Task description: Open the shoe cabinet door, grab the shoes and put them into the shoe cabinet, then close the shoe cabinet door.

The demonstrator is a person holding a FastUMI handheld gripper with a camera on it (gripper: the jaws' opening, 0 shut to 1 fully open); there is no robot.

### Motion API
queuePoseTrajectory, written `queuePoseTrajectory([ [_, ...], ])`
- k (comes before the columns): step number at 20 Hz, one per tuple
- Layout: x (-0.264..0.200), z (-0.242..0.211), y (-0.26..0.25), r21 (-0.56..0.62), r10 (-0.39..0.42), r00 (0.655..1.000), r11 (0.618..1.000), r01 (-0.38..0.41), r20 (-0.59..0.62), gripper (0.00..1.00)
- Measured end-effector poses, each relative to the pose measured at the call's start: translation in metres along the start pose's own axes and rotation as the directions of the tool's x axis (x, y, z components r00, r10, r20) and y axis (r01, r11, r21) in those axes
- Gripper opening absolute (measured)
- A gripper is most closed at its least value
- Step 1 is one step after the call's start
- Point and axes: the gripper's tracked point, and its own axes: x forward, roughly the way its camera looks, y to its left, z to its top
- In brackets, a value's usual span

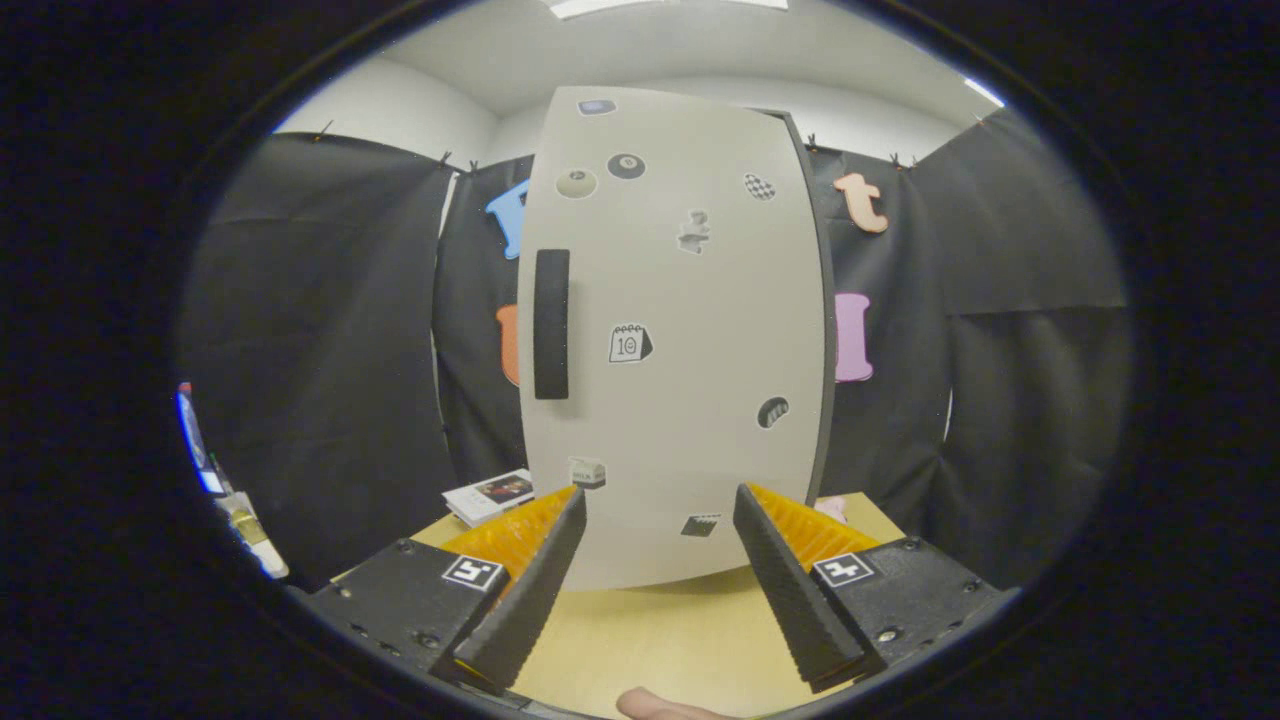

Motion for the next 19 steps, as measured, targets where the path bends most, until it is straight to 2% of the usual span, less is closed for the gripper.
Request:
queuePoseTrajectory([
  [3, -0.016, -0.009, -0.019, 0.087, -0.038, 0.999, 0.996, 0.036, 0.014, 0.98],
  [7, -0.026, -0.015, -0.038, -0.009, -0.062, 0.998, 0.998, 0.063, 0.025, 0.98],
  [9, -0.032, -0.018, -0.042, -0.012, -0.07, 0.997, 0.997, 0.07, 0.025, 0.98],
  [12, -0.041, -0.028, -0.031, -0.035, -0.026, 1.0, 0.999, 0.026, 0.004, 0.98],
  [15, -0.048, -0.035, -0.031, -0.089, -0.019, 1.0, 0.996, 0.019, -0.002, 0.98],
  [19, -0.056, -0.039, -0.013, -0.072, 0.066, 0.998, 0.995, -0.066, -0.006, 0.98],
])
